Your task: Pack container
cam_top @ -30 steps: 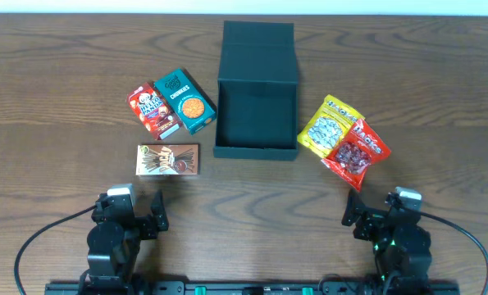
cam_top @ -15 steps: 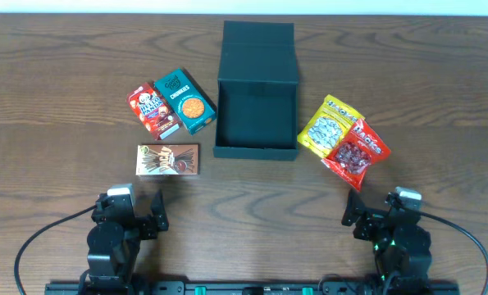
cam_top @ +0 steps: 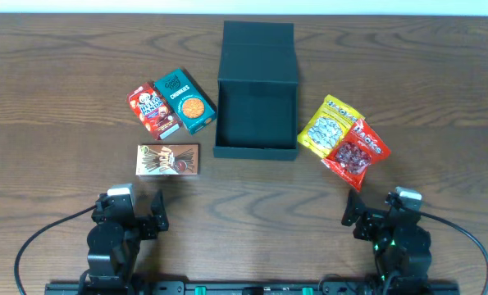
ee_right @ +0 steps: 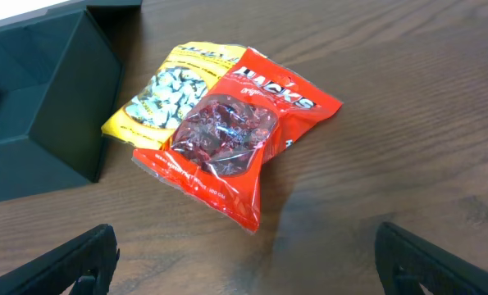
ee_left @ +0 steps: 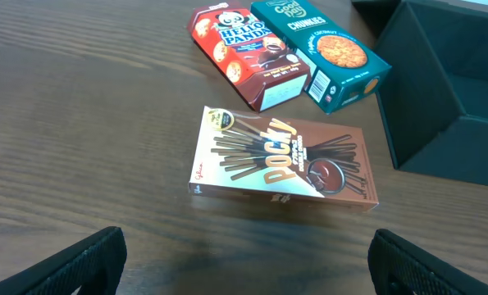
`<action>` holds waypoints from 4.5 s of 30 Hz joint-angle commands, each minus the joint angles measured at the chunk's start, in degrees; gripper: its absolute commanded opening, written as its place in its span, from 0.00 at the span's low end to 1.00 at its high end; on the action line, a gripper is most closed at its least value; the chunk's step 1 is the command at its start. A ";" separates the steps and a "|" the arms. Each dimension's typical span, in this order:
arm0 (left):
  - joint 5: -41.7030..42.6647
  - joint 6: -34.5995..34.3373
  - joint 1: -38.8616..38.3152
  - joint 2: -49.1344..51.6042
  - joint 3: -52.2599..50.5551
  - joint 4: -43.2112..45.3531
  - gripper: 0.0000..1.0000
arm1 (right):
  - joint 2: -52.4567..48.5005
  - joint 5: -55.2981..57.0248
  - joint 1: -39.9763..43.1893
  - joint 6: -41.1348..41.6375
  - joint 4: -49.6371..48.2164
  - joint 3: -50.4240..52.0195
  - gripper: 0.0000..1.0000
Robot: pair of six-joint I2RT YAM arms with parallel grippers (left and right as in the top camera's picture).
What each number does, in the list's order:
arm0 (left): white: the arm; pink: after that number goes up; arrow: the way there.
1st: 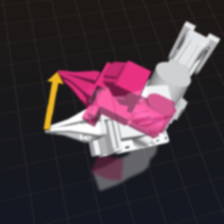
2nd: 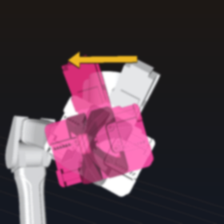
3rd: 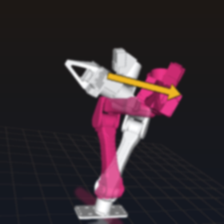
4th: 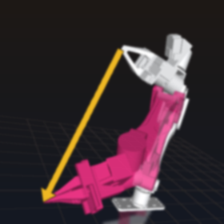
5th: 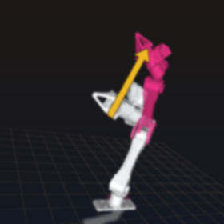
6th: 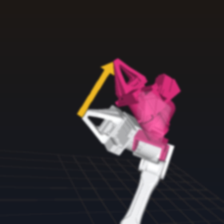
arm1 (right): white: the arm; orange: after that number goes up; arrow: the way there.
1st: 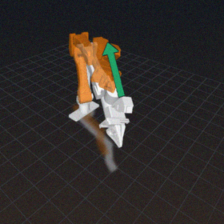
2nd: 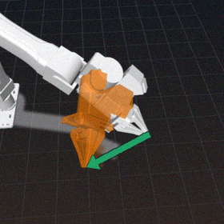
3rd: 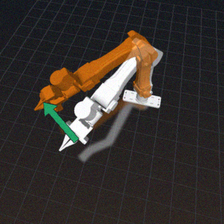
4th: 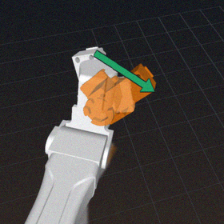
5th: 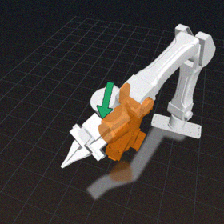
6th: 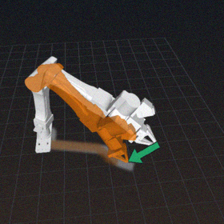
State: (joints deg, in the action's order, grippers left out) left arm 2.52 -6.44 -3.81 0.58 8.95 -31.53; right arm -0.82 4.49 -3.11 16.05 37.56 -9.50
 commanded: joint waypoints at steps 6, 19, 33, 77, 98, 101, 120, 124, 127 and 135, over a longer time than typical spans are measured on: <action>16.04 -23.89 -0.07 -0.37 -0.39 0.24 0.95 | 0.50 -0.02 0.42 -0.70 -0.09 0.52 0.99; 16.00 -37.18 0.04 -0.35 -0.33 9.14 0.96 | 0.50 -0.02 0.42 -0.70 -0.09 0.52 0.99; 5.92 -28.00 0.07 12.83 5.05 18.99 0.96 | 0.50 -0.02 0.42 -0.70 -0.09 0.52 0.99; 10.75 -50.42 -1.53 116.58 80.15 0.72 0.96 | 0.50 -0.02 0.42 -0.70 -0.09 0.52 0.99; 10.99 -50.10 -1.44 121.26 80.15 2.03 0.96 | 0.50 -0.02 0.42 -0.70 -0.09 0.52 0.99; 11.04 -49.90 -1.42 121.66 80.15 1.99 0.96 | 0.50 -0.02 0.42 -0.70 -0.09 0.52 0.99; 11.87 -43.93 -1.46 122.88 80.15 -2.67 0.94 | 0.50 -0.02 0.42 -0.70 -0.09 0.52 0.99; 11.96 -42.99 -1.46 122.88 80.15 -3.91 0.92 | 0.50 -0.02 0.42 -0.70 -0.09 0.52 0.99; 12.09 -41.27 -1.46 122.88 80.72 -5.42 0.91 | 0.50 -0.02 0.42 -0.70 -0.09 0.52 0.99; 7.93 -36.46 -1.57 122.88 84.61 -12.57 0.90 | 0.50 -0.02 0.42 -0.70 -0.09 0.52 0.99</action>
State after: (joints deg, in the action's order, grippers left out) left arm 13.96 -45.93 -5.48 122.48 91.96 -42.59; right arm -0.62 4.45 -3.09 16.05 37.47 -9.50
